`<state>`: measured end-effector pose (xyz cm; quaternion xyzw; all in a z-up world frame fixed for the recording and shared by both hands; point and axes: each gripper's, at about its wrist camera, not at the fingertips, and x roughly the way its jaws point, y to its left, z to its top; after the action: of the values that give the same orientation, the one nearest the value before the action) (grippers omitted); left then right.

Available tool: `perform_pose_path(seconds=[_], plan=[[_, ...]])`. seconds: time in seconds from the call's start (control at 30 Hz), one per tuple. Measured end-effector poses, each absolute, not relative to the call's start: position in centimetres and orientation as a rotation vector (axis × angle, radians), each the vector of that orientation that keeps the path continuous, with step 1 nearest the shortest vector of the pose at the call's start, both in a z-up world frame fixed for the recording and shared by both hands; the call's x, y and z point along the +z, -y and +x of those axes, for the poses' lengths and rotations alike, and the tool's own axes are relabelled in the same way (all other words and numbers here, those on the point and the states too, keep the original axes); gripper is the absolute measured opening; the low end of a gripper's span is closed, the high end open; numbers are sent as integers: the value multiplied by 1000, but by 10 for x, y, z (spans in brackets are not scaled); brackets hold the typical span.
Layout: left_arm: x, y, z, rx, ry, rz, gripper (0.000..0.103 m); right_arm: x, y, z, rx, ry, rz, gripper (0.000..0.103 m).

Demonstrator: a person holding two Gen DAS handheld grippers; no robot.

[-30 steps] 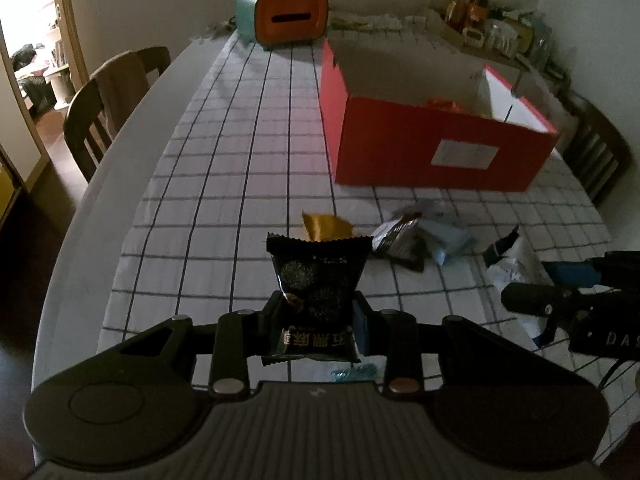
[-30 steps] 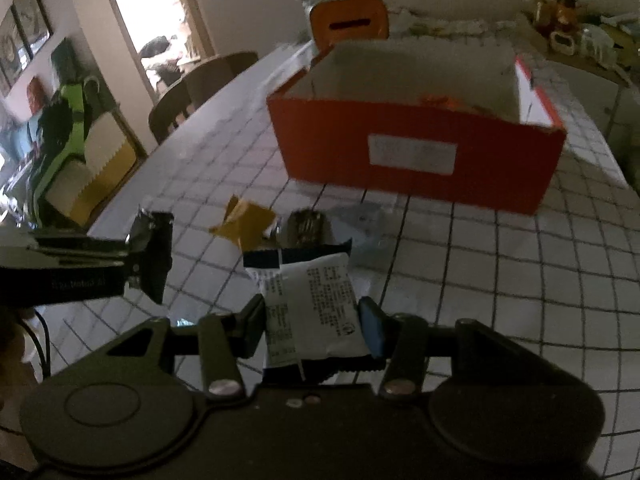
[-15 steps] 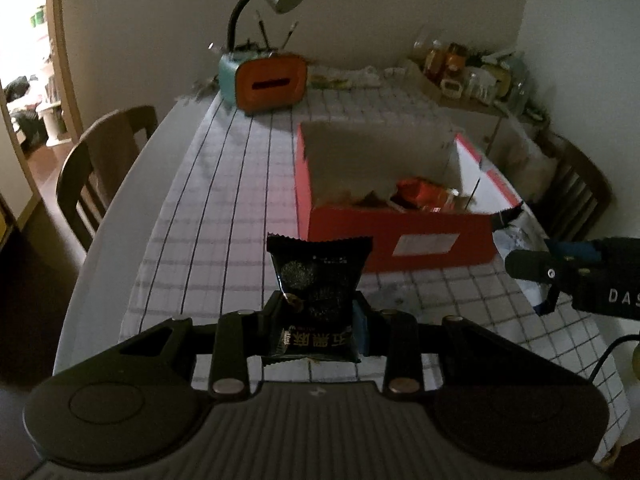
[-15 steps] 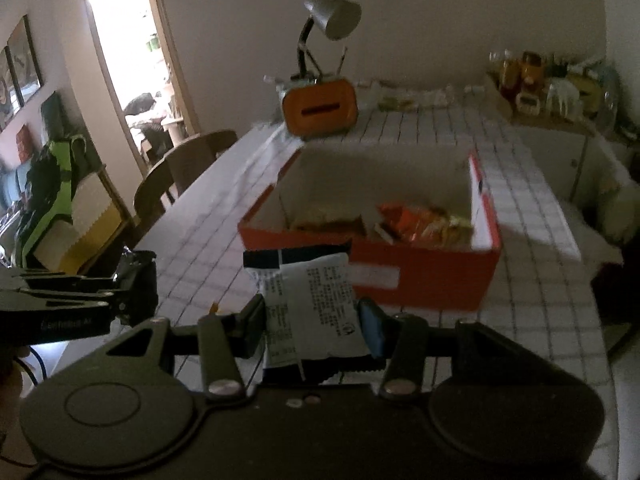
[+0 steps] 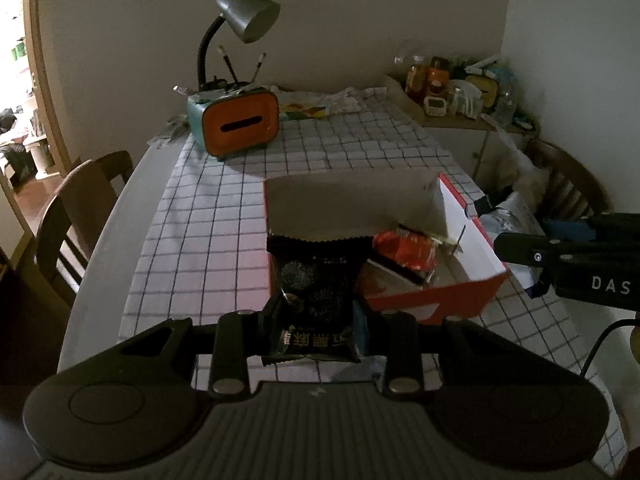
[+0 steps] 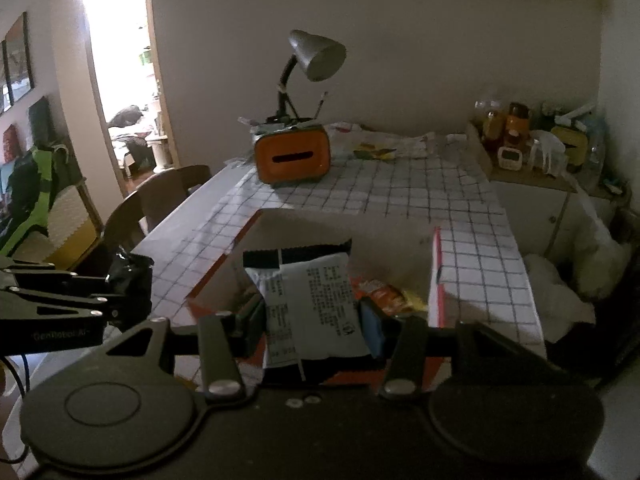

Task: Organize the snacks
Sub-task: 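Carry the black bag and white packet into the red box with both tools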

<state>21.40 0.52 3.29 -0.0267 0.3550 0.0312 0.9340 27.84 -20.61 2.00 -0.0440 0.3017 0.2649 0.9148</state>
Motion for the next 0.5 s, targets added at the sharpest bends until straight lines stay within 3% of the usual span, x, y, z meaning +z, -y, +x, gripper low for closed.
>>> perform_pose_path(seconds=[0.5], plan=[[13,6,318,78,-825,-29,34,-14,200,380,510,-717,-141,48]])
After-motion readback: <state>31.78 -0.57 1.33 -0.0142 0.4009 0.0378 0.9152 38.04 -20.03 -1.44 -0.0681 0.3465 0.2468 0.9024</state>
